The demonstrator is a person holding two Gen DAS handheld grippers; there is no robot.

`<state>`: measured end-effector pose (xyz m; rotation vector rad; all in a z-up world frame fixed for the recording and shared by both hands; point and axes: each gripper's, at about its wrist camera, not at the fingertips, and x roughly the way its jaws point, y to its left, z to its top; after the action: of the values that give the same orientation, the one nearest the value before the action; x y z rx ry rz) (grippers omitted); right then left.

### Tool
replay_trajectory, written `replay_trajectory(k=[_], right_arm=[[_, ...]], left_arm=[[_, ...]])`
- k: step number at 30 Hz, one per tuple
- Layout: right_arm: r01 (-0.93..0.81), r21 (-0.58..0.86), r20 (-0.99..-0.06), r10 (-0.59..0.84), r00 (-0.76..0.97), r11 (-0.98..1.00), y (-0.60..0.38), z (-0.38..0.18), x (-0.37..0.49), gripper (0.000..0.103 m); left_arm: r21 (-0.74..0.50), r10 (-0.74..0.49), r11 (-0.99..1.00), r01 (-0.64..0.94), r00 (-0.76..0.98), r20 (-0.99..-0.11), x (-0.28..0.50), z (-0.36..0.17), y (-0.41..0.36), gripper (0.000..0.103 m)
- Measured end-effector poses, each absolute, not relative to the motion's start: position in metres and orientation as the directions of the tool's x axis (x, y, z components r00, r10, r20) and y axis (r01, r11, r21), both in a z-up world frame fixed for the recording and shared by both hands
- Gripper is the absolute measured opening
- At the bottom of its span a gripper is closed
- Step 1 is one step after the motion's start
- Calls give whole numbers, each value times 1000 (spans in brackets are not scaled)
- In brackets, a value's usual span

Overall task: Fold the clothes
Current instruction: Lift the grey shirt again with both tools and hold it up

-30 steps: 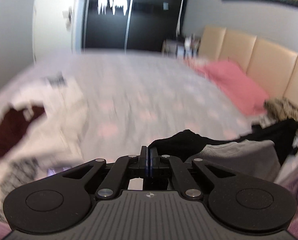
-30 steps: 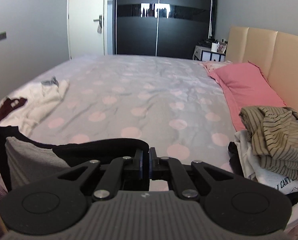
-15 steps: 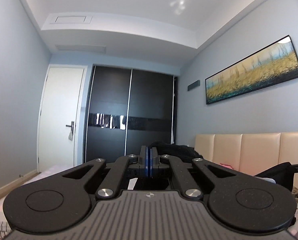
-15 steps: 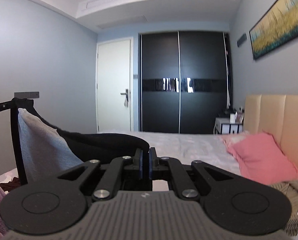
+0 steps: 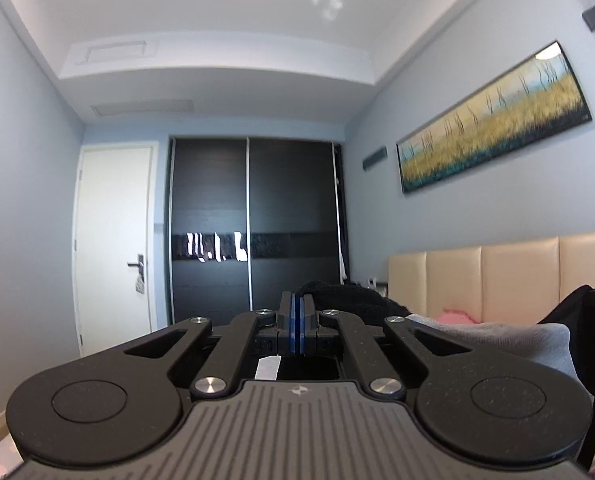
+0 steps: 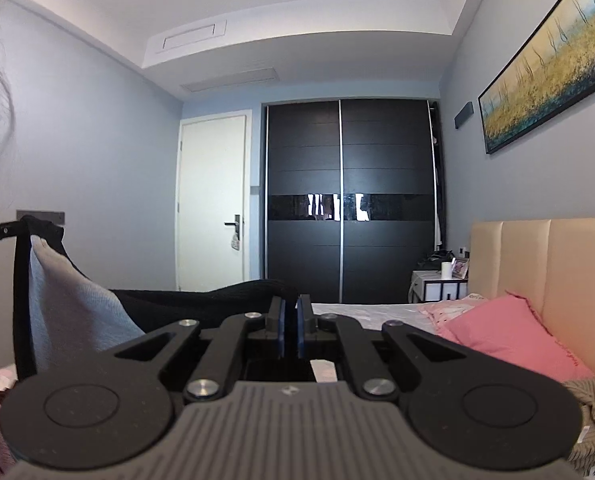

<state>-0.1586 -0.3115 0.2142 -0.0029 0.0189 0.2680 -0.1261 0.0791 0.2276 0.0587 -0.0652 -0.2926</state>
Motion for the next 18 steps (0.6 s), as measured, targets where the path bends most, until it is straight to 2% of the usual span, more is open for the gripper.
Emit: replay_trajectory(k=[6, 15, 18], right_arm=[[-225, -31, -121, 220, 968, 974, -311, 199, -88, 7], [-173, -54, -395, 138, 908, 983, -311, 126, 68, 7], [-181, -115, -470, 107, 876, 977, -304, 97, 117, 7]], left_arm=[[128, -290, 946, 299, 953, -84, -27, 204, 65, 0], [220, -227, 919, 328, 895, -385, 145, 113, 28, 0], [258, -183, 907, 332, 864, -469, 193, 76, 16, 0]])
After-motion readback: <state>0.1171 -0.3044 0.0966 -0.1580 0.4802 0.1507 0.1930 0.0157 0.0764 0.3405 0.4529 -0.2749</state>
